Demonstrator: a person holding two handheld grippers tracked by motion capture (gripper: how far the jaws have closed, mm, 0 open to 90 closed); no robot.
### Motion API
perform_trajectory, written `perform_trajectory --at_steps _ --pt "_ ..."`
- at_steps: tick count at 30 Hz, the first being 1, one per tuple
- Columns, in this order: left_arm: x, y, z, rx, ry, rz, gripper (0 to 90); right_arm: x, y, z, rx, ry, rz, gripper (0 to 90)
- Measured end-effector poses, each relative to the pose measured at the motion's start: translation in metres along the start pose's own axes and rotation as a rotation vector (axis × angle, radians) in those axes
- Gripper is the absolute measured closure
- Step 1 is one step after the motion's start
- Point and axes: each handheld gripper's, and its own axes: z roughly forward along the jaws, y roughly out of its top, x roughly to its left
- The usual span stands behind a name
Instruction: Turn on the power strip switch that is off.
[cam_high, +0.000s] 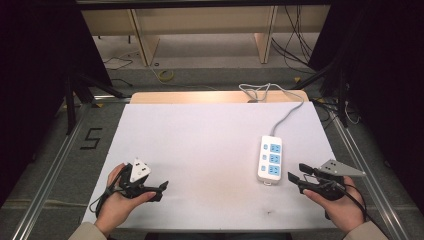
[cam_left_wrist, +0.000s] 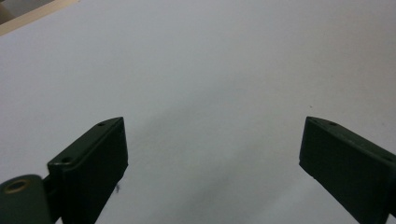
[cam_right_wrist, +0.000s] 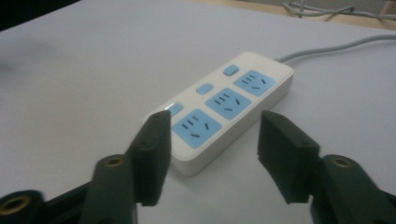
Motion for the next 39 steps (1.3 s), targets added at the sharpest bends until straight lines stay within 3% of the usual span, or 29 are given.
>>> perform_trajectory --at_steps 2,3,4,7,14,30,39 --pt "-0.001 0.0 0.001 -0.002 0.001 -0.002 7.6 0.0 0.0 0.0 0.012 -0.004 -0.002 50.9" --pt "-0.001 0.0 0.001 -0.001 0.0 -0.004 7.8 0.001 0.0 -0.001 0.041 -0.015 -0.016 60.2" --pt "-0.002 0.001 0.001 -0.003 -0.001 -0.007 7.8 0.001 0.0 -0.001 0.041 -0.015 -0.016 60.2" --pt "-0.002 0.001 0.001 -0.008 0.0 -0.002 7.8 0.003 0.001 -0.001 0.055 -0.014 -0.038 72.7" --pt "-0.001 0.001 0.001 -0.011 0.003 -0.011 7.9 0.007 0.002 -0.003 0.074 -0.025 -0.071 90.0" --pt "-0.001 0.001 0.002 -0.01 -0.001 -0.016 8.6 0.011 0.01 -0.001 0.074 -0.041 -0.114 90.0" --pt "-0.001 0.001 0.002 -0.011 0.0 -0.014 9.0 0.01 0.017 0.001 0.07 -0.051 -0.105 90.0"
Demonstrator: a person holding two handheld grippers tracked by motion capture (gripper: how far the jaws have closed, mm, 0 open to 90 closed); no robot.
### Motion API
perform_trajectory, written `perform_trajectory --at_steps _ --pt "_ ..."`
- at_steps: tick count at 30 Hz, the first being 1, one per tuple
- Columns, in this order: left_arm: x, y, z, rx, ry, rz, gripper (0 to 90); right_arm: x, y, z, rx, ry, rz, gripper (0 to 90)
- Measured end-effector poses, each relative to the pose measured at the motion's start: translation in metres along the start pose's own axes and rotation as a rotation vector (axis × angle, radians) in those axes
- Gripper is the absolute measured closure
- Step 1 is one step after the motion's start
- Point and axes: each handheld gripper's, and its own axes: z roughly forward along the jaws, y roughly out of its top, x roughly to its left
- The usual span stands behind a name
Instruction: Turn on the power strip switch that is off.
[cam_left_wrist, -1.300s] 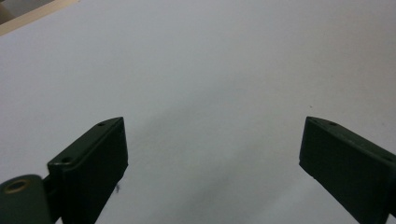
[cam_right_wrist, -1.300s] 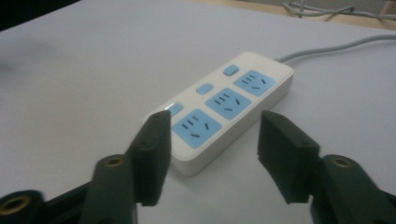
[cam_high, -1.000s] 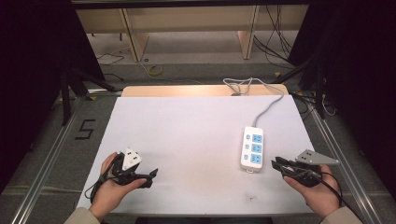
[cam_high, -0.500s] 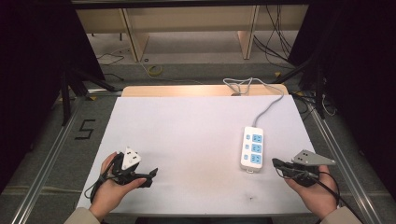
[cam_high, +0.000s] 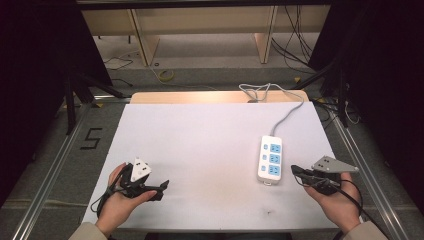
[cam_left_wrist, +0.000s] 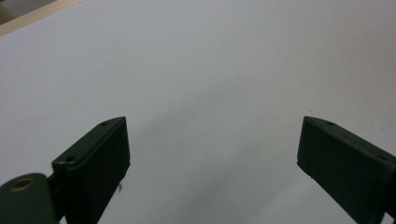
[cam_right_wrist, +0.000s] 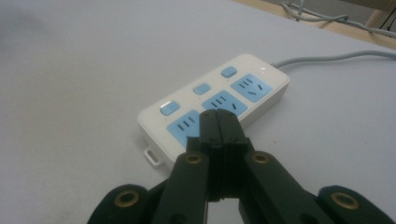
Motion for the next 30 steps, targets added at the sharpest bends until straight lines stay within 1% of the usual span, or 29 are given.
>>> perform_trajectory --at_steps 5,19,26,30 --pt "0.001 0.0 0.0 0.001 0.0 0.0 9.0 -0.001 0.001 0.002 0.003 -0.001 0.003 90.0" --pt "0.001 0.0 0.0 0.0 0.001 -0.002 9.0 -0.002 0.007 0.006 0.007 -0.009 -0.01 90.0" --pt "0.0 0.001 0.0 0.0 0.004 0.005 8.4 -0.003 0.01 0.009 0.017 -0.004 -0.012 90.0" --pt "0.001 0.001 0.0 0.0 0.005 -0.001 8.3 -0.004 0.011 0.009 0.017 -0.007 -0.01 90.0"
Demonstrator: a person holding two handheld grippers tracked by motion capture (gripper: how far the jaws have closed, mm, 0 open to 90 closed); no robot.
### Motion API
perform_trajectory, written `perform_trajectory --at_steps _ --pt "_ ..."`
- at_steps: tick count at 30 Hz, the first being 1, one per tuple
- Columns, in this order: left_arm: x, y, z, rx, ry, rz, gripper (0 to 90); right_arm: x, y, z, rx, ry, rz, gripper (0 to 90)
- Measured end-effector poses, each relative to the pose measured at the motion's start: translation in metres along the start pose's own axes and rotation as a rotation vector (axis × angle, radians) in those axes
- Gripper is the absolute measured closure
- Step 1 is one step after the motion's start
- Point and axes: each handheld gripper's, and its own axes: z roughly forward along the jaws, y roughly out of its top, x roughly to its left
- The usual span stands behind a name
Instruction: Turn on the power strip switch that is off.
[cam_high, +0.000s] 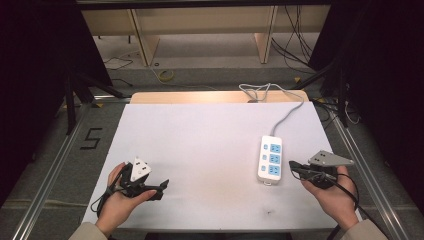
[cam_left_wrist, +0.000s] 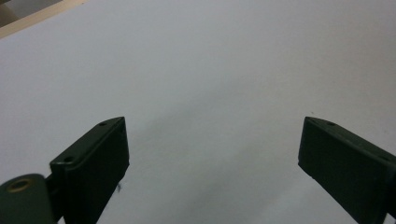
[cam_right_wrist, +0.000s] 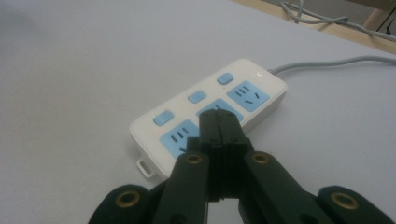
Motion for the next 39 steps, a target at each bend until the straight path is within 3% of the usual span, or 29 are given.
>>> perform_trajectory --at_steps 39 --pt "-0.001 0.0 0.001 0.002 -0.004 0.001 8.4 -0.009 0.015 0.02 0.019 0.001 0.008 90.0"
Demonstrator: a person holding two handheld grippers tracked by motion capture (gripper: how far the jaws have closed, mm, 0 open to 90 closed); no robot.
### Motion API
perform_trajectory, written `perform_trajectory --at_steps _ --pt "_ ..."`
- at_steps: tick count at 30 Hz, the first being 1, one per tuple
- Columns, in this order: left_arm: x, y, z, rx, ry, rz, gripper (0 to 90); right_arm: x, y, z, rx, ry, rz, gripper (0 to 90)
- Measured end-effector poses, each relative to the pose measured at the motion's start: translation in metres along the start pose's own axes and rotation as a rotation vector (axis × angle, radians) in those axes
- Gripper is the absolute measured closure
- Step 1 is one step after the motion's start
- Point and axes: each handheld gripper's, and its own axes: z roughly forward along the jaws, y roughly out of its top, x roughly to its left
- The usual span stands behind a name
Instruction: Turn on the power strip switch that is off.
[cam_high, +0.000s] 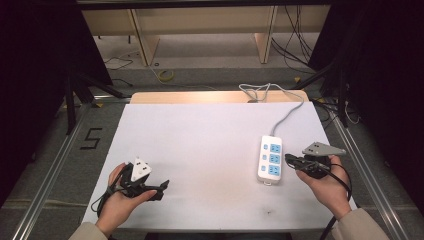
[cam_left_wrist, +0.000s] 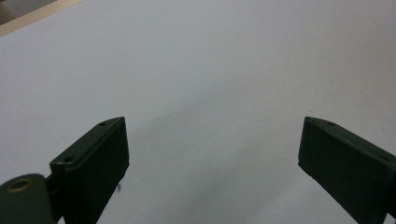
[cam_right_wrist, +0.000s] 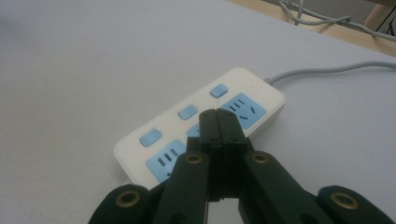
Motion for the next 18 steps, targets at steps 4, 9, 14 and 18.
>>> perform_trajectory --at_steps 4,9,14,18 --pt "0.0002 0.0001 -0.0001 0.001 -0.001 0.0 8.4 -0.0008 0.0013 0.0019 0.001 -0.002 0.0 90.0" --pt "0.0 0.0002 -0.0002 0.001 -0.001 0.001 8.4 -0.0017 0.0034 0.004 0.003 -0.002 0.001 90.0" --pt "0.0 0.0004 -0.0001 0.001 0.0 0.004 8.4 -0.0028 0.0056 0.007 0.007 -0.001 0.001 90.0" --pt "-0.0001 0.0004 0.0 0.0 0.001 0.006 8.4 -0.0032 0.0074 0.0091 0.007 -0.002 0.002 90.0"
